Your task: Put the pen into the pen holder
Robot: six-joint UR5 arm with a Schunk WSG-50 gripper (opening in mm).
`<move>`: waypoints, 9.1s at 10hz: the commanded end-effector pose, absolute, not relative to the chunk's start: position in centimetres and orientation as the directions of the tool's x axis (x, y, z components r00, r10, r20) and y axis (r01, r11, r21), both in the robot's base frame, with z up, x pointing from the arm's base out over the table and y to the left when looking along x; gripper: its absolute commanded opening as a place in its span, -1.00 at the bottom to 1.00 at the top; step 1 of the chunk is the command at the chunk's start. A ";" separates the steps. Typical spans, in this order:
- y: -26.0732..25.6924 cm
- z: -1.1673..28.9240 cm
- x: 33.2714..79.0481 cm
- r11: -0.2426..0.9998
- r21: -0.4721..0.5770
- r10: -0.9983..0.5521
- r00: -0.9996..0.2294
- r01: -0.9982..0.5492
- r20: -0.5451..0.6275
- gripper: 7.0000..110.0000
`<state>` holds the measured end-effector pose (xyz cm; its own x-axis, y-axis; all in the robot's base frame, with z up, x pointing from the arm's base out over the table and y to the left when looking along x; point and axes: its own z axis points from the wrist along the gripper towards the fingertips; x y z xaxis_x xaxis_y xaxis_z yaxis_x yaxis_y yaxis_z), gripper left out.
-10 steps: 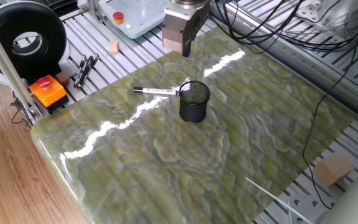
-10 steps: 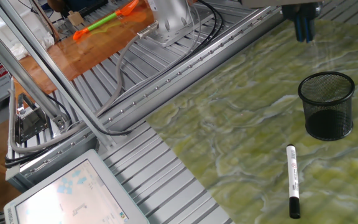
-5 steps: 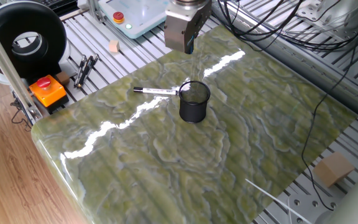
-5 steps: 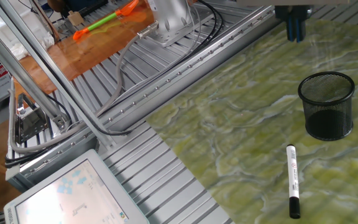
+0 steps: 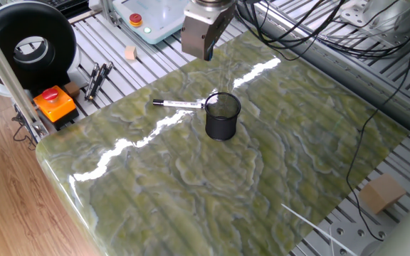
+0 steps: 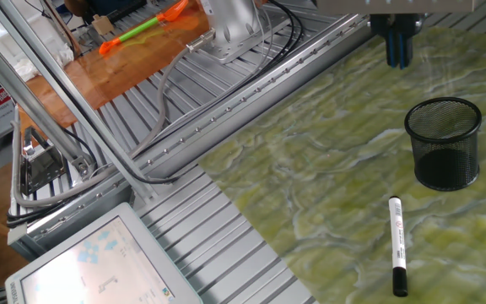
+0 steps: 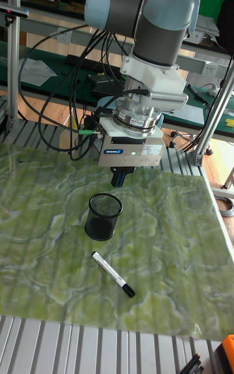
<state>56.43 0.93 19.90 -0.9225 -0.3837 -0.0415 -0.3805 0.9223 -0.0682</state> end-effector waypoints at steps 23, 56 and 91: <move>5.7 21.1 65.7 0.951 0.003 -0.307 -0.949 -0.308 -0.077 -1.00; 6.6 15.5 69.1 0.970 0.002 -0.239 -0.951 -0.244 -0.194 -1.00; 8.0 -0.1 68.3 0.726 0.151 -0.680 -0.733 -0.671 0.011 -0.71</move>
<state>68.57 7.57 -0.42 -0.7383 -0.6740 0.0249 -0.6661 0.7345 0.1298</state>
